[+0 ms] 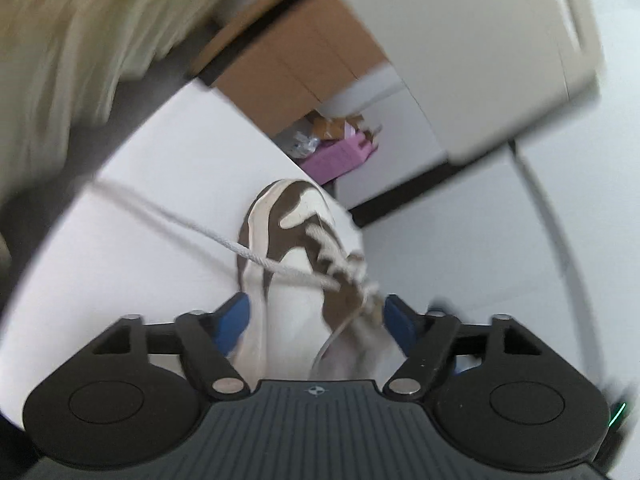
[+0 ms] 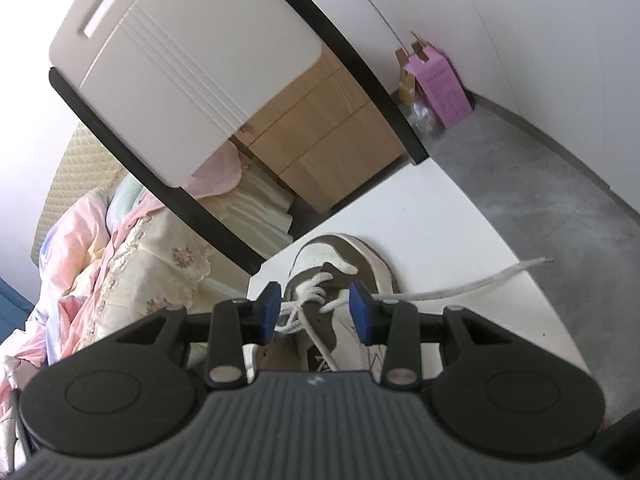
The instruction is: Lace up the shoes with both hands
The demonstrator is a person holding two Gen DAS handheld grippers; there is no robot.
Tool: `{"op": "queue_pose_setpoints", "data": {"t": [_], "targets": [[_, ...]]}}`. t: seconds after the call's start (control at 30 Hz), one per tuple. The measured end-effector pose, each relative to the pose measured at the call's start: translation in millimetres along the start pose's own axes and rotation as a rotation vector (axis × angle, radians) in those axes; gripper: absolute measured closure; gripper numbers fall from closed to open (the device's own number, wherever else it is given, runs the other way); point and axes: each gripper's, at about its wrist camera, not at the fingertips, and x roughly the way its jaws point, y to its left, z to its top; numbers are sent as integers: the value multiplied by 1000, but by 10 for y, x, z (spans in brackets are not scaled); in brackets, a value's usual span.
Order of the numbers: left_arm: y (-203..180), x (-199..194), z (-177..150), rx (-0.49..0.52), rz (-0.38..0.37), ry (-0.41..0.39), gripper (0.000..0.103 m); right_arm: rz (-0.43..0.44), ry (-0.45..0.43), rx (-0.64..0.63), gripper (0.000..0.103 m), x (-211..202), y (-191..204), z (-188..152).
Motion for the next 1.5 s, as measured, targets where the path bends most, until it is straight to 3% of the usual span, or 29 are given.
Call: {"op": "queue_pose_setpoints", "data": {"t": [0.13,0.27,0.47,0.6,0.77,0.87,0.9,0.93,0.97,1.0,1.1,1.27,1.5], "targets": [[226,126,92,-189,-58,13,18,-12,-3,-66,63,-62,109,-107],[368,259,192,-312,-39,-6,18,-10,35,-138,63,-72,226,-194],[399,303,477,-321,74,-105,18,6,89,-232,63,-54,433,-199],[501,436,643,-375,121,-46,19,4,117,-298,62,-5,631,-76],[624,562,633,-471,74,25,20,-2,137,-373,62,63,813,70],[580,568,671,-437,40,8,37,-8,150,-419,62,121,906,107],[552,569,704,-419,18,-5,49,-8,156,-432,62,144,934,114],[516,540,728,-399,-2,-22,69,-8,165,-447,62,176,961,114],[478,494,742,-376,-13,-42,79,-9,176,-467,62,211,994,110],[437,469,756,-345,-19,-62,101,-13,193,-504,62,256,1041,97],[357,384,754,-308,-48,-86,100,-80,223,-626,62,409,1209,29],[231,273,784,-271,-133,-107,100,-103,251,-805,62,675,1460,-133],[38,192,813,-182,-184,-112,100,-122,255,-928,66,1010,1668,-275]]}}
